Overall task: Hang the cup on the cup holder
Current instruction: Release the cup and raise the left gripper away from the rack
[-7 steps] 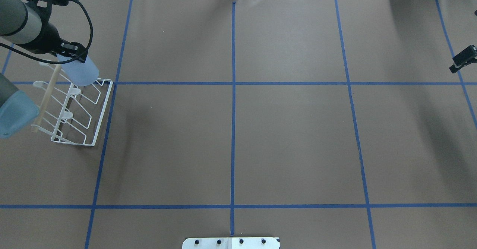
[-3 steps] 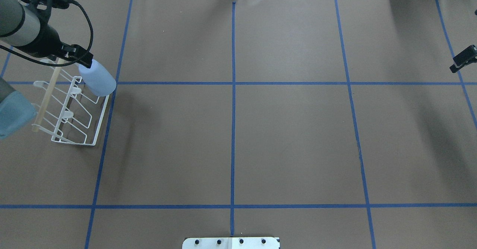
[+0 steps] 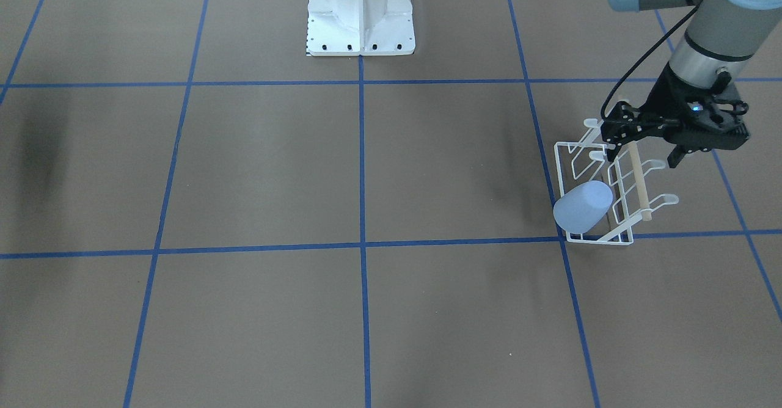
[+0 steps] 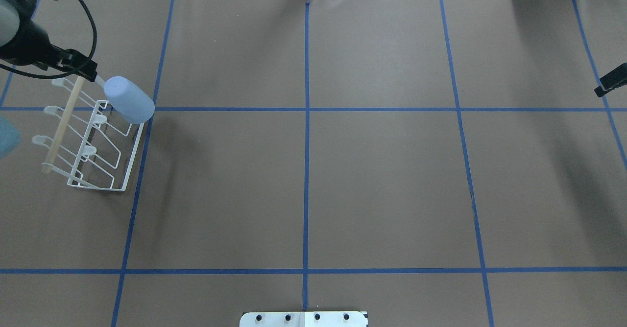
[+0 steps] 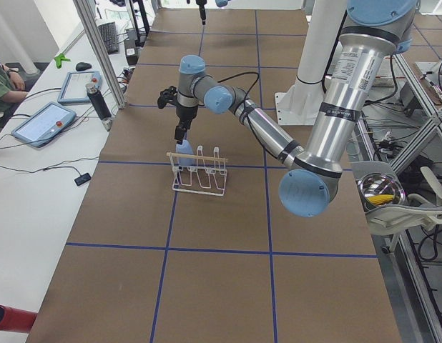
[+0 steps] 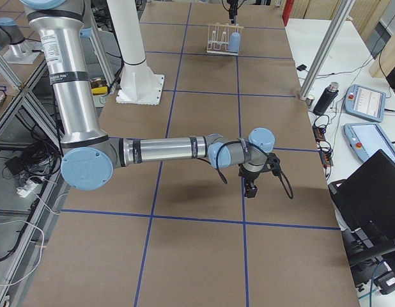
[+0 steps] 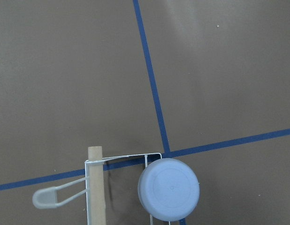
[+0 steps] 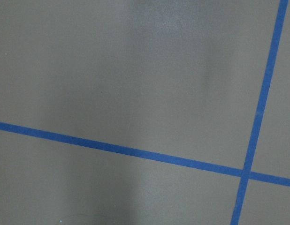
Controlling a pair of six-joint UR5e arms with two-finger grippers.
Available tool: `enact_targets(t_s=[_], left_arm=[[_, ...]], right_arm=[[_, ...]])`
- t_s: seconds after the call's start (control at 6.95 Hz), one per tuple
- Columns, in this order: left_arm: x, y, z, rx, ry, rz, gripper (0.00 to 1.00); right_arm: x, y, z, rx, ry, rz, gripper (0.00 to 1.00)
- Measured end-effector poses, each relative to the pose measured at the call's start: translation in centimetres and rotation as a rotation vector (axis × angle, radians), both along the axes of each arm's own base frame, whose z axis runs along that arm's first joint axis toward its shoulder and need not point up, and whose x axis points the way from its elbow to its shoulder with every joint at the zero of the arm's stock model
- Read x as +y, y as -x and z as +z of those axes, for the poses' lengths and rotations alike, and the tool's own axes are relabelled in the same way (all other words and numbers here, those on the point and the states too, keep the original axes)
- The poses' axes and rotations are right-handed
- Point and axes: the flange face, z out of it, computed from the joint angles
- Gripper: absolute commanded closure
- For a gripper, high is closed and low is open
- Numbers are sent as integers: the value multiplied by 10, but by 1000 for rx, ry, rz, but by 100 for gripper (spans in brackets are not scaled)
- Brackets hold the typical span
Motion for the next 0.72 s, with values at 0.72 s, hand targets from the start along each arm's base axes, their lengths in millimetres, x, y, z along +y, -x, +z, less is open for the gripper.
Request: enact_targets(t_s=[0.72], left_arm=[[37, 188, 144, 36, 160, -65, 2]], right_arm=[[30, -57, 32, -46, 72, 94, 0]])
